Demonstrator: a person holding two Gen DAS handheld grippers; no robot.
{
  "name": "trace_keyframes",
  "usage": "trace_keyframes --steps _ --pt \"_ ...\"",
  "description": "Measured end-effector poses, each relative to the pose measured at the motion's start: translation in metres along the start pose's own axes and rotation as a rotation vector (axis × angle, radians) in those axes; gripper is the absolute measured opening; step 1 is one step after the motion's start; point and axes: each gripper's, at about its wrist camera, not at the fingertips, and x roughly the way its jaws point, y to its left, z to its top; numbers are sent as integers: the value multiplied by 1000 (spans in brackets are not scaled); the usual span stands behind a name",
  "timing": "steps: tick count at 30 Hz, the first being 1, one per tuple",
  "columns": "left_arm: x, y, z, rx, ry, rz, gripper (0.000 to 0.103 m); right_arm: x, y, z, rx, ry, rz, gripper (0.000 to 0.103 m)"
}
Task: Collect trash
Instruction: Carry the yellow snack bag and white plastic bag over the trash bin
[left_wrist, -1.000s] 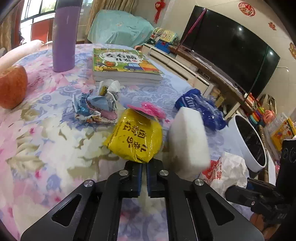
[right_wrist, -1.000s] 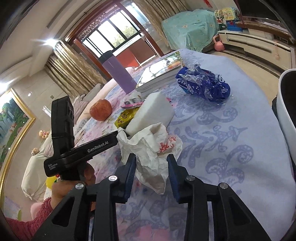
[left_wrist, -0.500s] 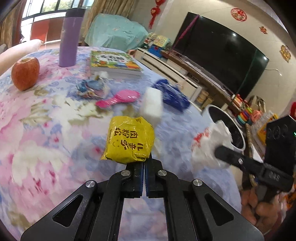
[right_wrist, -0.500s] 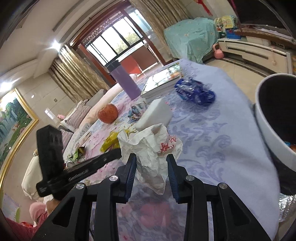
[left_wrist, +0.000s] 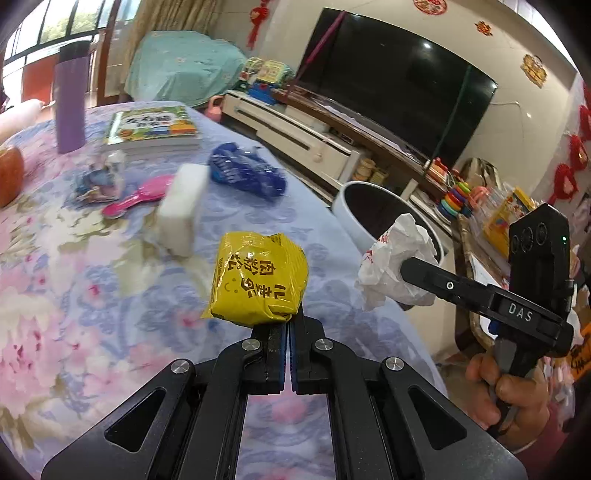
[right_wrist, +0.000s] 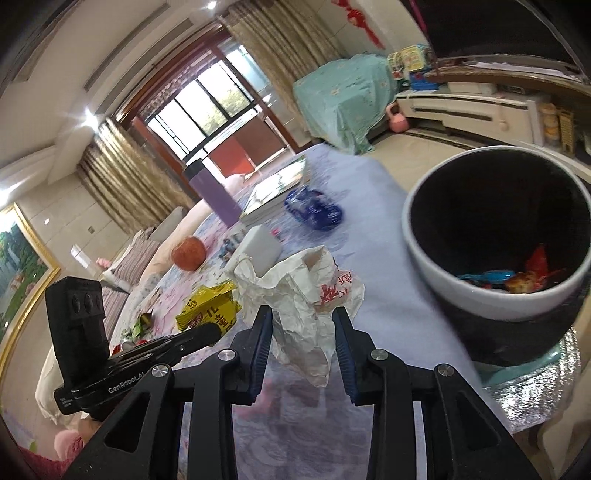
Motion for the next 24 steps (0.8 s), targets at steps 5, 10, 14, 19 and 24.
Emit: trace_keyframes --steps 5,10,14,19,24 --pt "8 -26 2 44 8 -21 1 -14 -16 2 26 -33 -23 34" --pt "12 -46 5 77 15 -40 1 -26 -28 2 44 -58 -35 34" --pt "16 -62 8 108 18 -50 1 -34 -38 2 56 -77 -49 34" --pt "19 -74 13 131 21 -61 1 -46 -50 3 72 -98 -69 34" --pt "26 -88 18 156 26 -74 1 -56 -63 7 91 -122 -91 34"
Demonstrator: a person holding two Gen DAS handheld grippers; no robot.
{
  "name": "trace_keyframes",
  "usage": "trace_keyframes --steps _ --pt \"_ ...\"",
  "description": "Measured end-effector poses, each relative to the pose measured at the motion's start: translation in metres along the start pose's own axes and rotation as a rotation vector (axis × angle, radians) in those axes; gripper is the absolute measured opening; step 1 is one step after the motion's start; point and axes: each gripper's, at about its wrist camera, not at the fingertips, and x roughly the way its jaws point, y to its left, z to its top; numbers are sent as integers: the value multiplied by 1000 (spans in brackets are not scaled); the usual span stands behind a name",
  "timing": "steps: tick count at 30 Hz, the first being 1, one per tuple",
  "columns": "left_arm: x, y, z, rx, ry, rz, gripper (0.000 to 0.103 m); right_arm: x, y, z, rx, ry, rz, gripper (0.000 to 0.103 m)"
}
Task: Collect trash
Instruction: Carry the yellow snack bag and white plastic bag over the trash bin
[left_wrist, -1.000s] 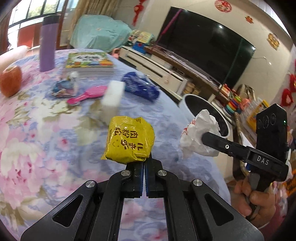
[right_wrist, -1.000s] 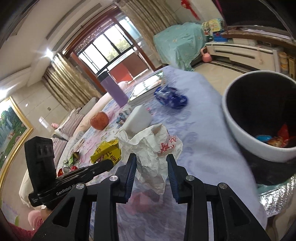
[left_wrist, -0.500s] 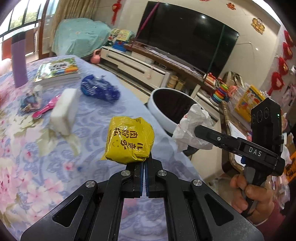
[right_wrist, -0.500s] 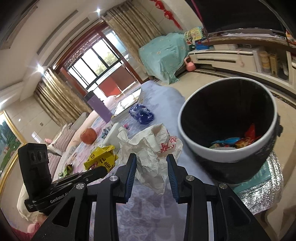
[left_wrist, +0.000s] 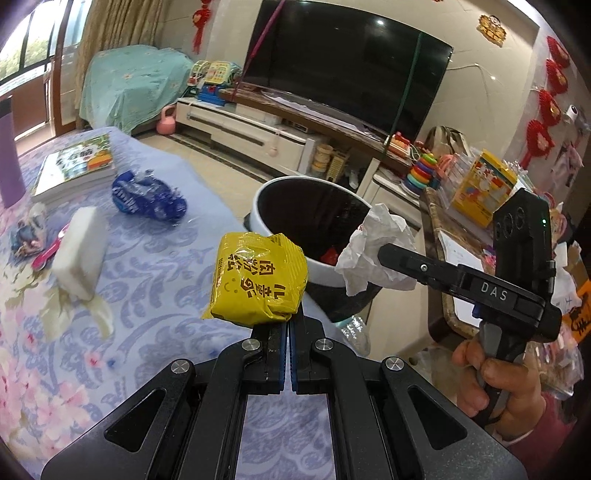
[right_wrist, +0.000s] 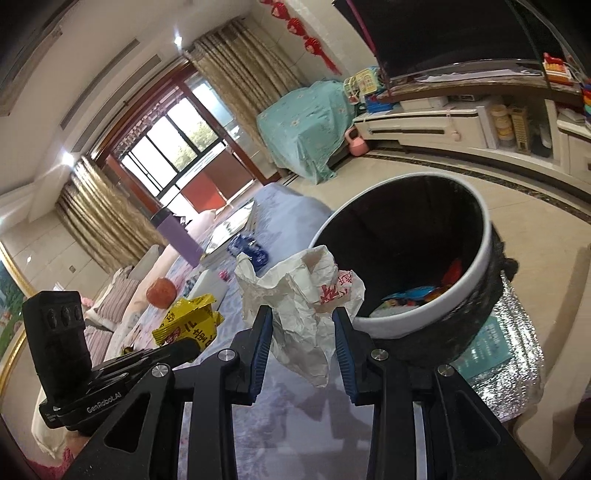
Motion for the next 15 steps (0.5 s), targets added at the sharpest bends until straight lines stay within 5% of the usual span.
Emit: trace_keyframes --steps 15 --pt "32 -31 23 66 27 -38 1 -14 -24 18 15 -45 -70 34"
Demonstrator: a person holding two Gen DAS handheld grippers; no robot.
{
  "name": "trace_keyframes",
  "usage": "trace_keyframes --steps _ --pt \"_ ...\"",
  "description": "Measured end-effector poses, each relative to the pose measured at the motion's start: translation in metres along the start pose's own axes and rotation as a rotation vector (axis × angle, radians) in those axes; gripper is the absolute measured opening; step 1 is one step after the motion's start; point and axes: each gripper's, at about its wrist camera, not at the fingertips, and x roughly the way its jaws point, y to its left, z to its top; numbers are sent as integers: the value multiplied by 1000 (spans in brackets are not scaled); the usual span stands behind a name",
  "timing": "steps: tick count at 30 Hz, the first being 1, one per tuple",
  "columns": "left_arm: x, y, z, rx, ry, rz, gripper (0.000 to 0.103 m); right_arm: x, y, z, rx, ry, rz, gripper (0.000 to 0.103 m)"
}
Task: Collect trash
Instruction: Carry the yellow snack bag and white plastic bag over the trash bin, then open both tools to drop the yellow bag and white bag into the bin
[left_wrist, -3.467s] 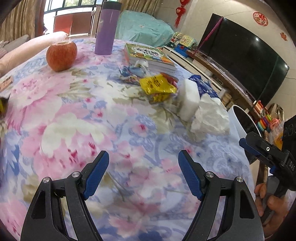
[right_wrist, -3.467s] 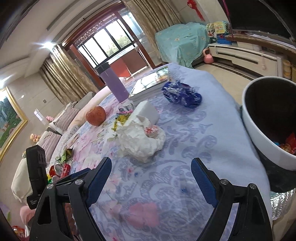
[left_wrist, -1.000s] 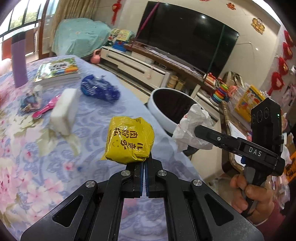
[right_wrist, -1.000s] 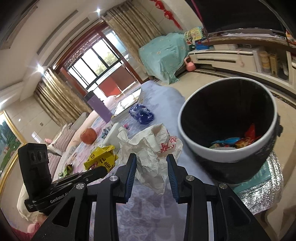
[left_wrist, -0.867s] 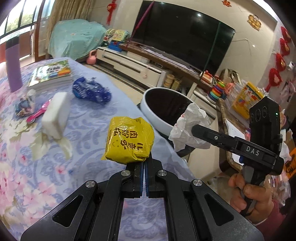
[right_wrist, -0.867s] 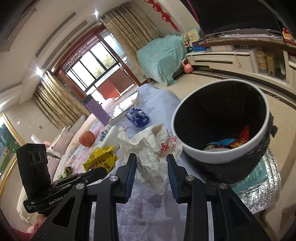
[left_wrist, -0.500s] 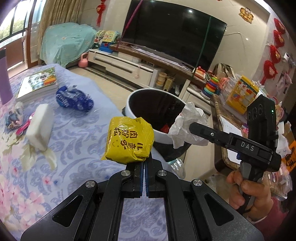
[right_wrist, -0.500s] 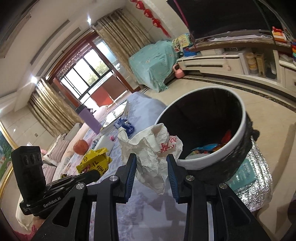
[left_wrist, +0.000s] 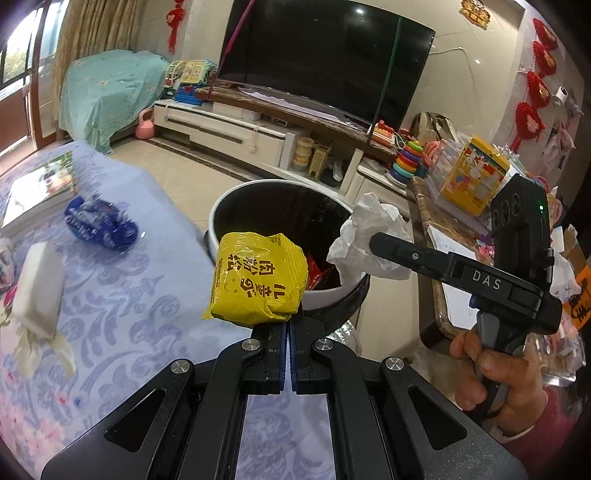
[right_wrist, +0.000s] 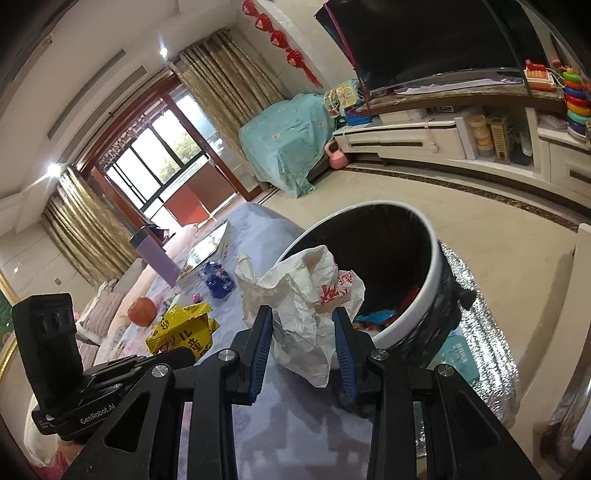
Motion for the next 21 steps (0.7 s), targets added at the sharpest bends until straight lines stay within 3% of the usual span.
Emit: trace_keyframes --steps 21 --pt "56 -12 34 39 61 -30 1 21 -28 33 -3 34 -75 34"
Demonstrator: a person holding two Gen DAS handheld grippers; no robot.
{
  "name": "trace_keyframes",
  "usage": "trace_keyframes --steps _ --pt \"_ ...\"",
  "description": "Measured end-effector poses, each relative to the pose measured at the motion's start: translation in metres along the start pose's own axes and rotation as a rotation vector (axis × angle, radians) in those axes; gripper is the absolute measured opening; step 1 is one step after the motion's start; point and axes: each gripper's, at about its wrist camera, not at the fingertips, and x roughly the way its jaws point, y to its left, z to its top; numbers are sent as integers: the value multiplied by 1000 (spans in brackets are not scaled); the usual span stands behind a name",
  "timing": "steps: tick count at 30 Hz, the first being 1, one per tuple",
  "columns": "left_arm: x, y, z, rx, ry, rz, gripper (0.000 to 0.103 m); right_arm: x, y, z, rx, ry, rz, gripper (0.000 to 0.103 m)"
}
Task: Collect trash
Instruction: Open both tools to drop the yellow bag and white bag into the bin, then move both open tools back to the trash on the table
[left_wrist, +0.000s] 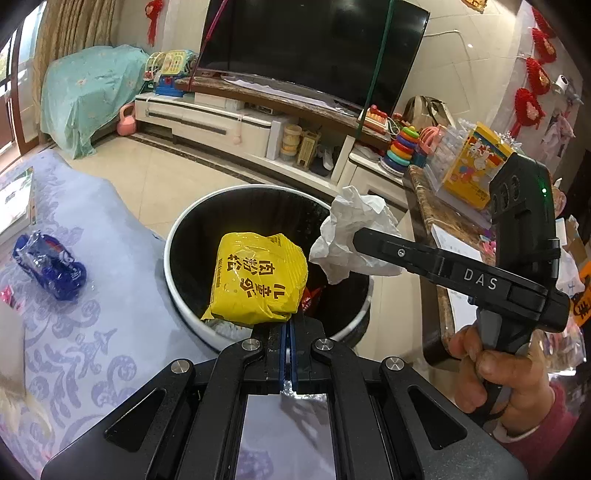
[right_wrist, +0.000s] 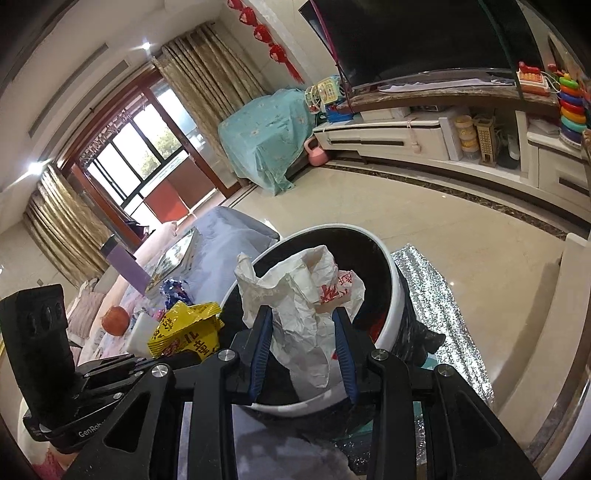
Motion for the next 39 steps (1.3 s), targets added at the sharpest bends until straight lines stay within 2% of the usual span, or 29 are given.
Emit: trace_keyframes --steps 10,12,14,16,17,21,25,28,33,39 --pt "16 4 10 -5 25 1 1 10 -4 8 1 22 -22 38" --pt "18 5 10 -3 27 11 4 12 -3 9 1 27 -29 43" --pt "18 8 8 -7 33 23 15 12 -4 9 5 29 -33 51" --pt "19 10 7 -14 30 36 28 11 -5 9 13 23 -29 65" --pt "17 11 5 -20 25 40 30 9 -4 9 16 15 -27 67" --pt "10 15 -3 -24 14 53 31 3 -4 8 25 -4 -22 69" --pt "-1 21 -15 -42 -2 75 43 -2 -2 4 35 -24 -14 79" --pt "-12 30 -26 -69 -10 86 44 -5 2 1 36 -36 -10 82" --pt "-31 45 -42 -110 -32 117 51 -5 20 -9 -3 -26 -2 83" --pt "-55 62 -66 -151 -53 169 58 -3 47 -25 -55 -17 23 90"
